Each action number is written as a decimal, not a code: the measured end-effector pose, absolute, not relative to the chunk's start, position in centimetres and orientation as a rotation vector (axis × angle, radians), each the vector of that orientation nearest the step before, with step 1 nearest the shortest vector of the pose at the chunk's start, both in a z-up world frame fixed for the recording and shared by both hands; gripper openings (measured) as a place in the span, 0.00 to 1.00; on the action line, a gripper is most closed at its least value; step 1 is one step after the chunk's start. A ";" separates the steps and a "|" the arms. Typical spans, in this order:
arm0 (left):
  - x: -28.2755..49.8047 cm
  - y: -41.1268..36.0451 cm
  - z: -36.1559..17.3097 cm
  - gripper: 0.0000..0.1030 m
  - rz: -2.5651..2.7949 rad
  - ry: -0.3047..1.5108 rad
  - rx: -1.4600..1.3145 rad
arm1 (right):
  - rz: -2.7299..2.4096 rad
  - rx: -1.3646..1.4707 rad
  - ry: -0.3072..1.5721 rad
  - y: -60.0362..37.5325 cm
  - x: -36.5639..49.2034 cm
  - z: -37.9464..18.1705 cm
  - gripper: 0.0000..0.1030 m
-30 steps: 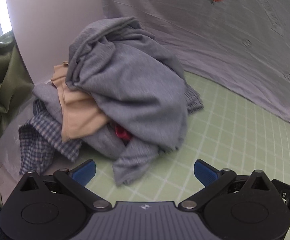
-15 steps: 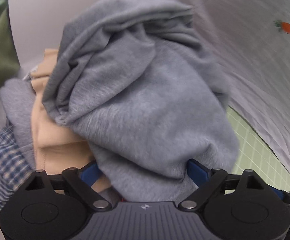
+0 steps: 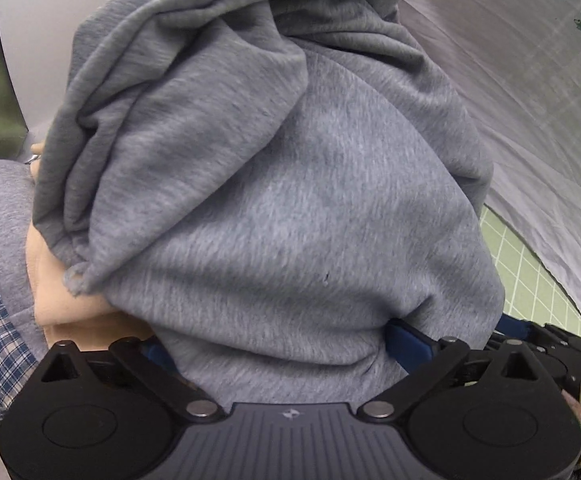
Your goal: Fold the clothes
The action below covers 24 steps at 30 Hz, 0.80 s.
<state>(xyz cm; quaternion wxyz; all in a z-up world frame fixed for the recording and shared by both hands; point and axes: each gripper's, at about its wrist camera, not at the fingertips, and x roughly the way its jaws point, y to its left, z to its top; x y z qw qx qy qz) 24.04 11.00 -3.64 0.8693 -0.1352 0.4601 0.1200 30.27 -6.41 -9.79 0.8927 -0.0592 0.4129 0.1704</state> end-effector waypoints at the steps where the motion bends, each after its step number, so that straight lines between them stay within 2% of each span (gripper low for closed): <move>1: 24.5 10.8 -3.6 0.99 0.255 0.965 -0.282 | 0.359 -0.121 0.850 -6.4 30.1 -9.8 0.40; 4: 24.8 10.5 -3.5 0.99 0.263 0.966 -0.278 | 0.380 -0.106 0.838 -6.4 29.5 -9.7 0.12; 8: 25.1 10.3 -3.3 0.99 0.260 0.967 -0.278 | 0.358 -0.091 0.830 -6.7 28.9 -9.5 0.08; 18: 25.1 8.5 -1.7 0.99 0.244 1.005 -0.251 | 0.180 -0.050 0.814 -12.9 23.5 -8.3 0.07; 24: 22.5 6.3 0.1 0.99 0.171 1.037 -0.288 | 0.041 -0.071 0.805 -18.7 17.8 -7.2 0.07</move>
